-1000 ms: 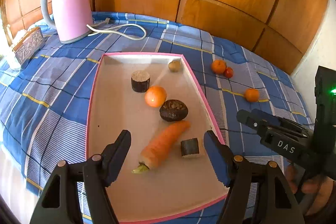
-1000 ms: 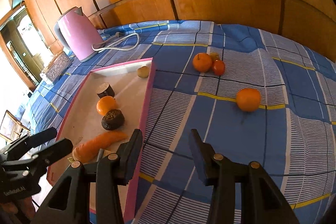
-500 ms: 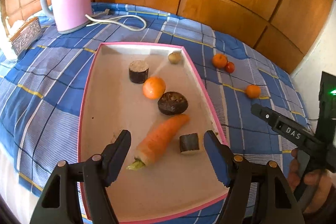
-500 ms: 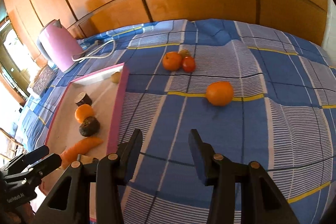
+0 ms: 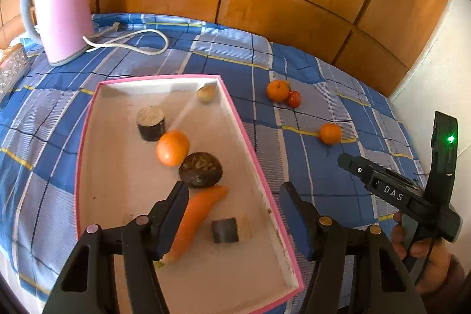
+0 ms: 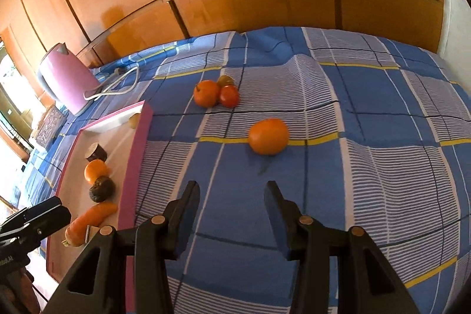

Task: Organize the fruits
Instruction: 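Grasp a tangerine with the left gripper while the right gripper reaches for the red tomato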

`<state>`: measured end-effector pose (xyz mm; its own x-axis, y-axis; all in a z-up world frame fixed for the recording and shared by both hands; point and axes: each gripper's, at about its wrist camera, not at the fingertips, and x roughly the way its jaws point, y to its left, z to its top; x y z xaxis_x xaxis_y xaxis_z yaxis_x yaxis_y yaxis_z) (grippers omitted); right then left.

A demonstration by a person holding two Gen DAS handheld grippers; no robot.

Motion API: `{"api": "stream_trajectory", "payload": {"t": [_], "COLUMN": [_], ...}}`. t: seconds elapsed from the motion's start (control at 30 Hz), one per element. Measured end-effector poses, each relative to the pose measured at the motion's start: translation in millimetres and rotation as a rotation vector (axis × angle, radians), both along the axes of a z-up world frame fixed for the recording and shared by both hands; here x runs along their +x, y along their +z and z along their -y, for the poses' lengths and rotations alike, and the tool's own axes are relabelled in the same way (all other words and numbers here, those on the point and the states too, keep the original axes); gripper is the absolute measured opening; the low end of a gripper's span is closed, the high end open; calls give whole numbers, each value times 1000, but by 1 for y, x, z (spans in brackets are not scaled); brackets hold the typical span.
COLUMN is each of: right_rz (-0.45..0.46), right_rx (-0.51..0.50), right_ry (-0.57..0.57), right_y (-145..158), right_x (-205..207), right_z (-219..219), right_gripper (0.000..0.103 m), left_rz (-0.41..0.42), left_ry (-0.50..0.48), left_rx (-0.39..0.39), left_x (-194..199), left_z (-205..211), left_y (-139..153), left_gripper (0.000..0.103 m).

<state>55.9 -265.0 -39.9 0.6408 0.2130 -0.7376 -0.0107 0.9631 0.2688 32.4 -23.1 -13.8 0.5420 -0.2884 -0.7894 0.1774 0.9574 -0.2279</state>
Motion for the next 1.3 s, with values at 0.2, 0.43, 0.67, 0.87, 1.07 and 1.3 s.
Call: {"api": "stream_trajectory", "payload": {"t": [0.2, 0.43, 0.67, 0.87, 1.07, 1.3], "right_rz": [8, 35, 84, 95, 97, 69], "right_rx": [8, -11, -18, -65, -80, -103], "right_ry": [-11, 28, 96, 111, 131, 159], "right_y": [-2, 3, 14, 18, 21, 13], "right_x": [5, 11, 18, 28, 49, 89], "right_z": [9, 7, 0, -4, -7, -10], "right_gripper": [46, 29, 26, 26, 24, 23], "left_rz": [4, 13, 31, 35, 33, 5], "left_ry": [0, 14, 1, -9, -34, -52], "left_rx": [31, 63, 80, 64, 45, -4], "left_x": [10, 22, 33, 45, 59, 81], "left_z": [6, 16, 30, 38, 48, 55], "left_y": [-3, -3, 2, 1, -1, -4], "left_gripper": [65, 66, 66, 65, 50, 47]}}
